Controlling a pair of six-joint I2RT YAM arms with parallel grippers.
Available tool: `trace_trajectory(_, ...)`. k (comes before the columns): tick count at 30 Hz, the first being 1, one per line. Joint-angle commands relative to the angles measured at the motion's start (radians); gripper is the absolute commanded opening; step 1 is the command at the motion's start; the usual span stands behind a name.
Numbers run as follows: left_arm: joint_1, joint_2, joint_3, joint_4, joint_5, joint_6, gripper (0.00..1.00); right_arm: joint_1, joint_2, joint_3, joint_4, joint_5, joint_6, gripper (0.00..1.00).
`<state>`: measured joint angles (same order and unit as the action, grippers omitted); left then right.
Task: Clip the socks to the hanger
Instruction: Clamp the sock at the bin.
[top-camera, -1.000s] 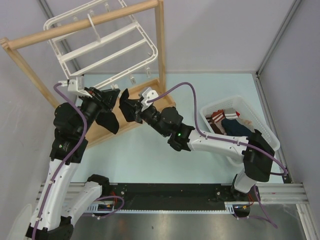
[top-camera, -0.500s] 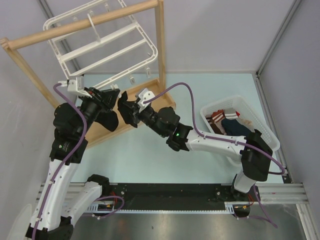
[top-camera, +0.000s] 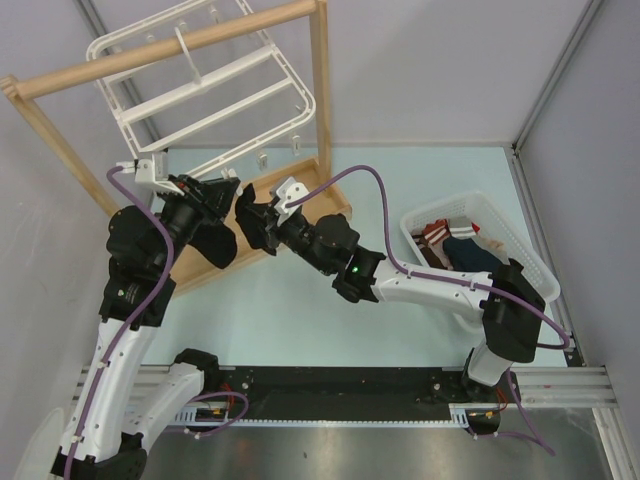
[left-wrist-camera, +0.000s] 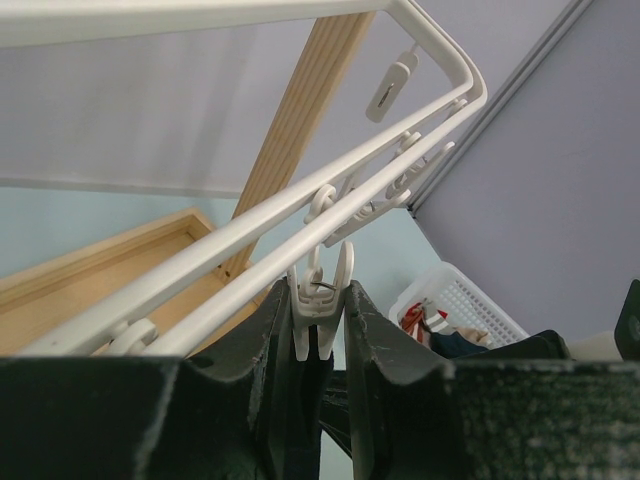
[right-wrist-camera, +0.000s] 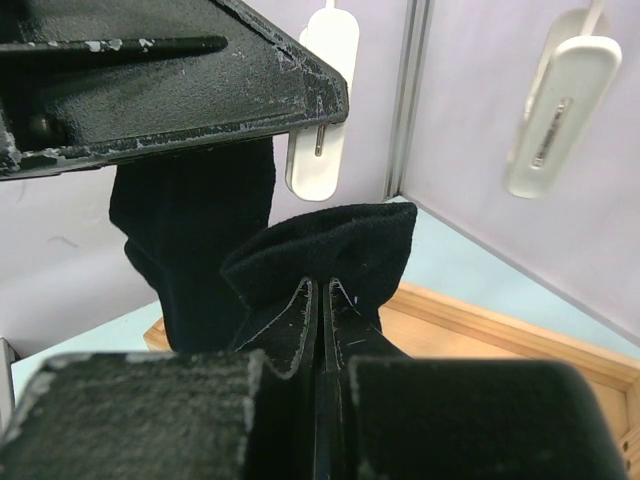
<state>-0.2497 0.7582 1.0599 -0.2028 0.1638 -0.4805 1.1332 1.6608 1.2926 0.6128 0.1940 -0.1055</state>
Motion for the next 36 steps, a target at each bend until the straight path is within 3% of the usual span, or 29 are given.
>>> trace_trajectory(1, -0.017, -0.01, -0.005, -0.052, 0.042, 0.006, 0.0, 0.008, -0.022, 0.047, 0.047, -0.004, 0.0, 0.0)
trace_trajectory(36, -0.017, -0.016, -0.012, -0.061, 0.054, 0.056, 0.0, 0.008, -0.024, 0.079, 0.099, -0.025, 0.015, 0.0)
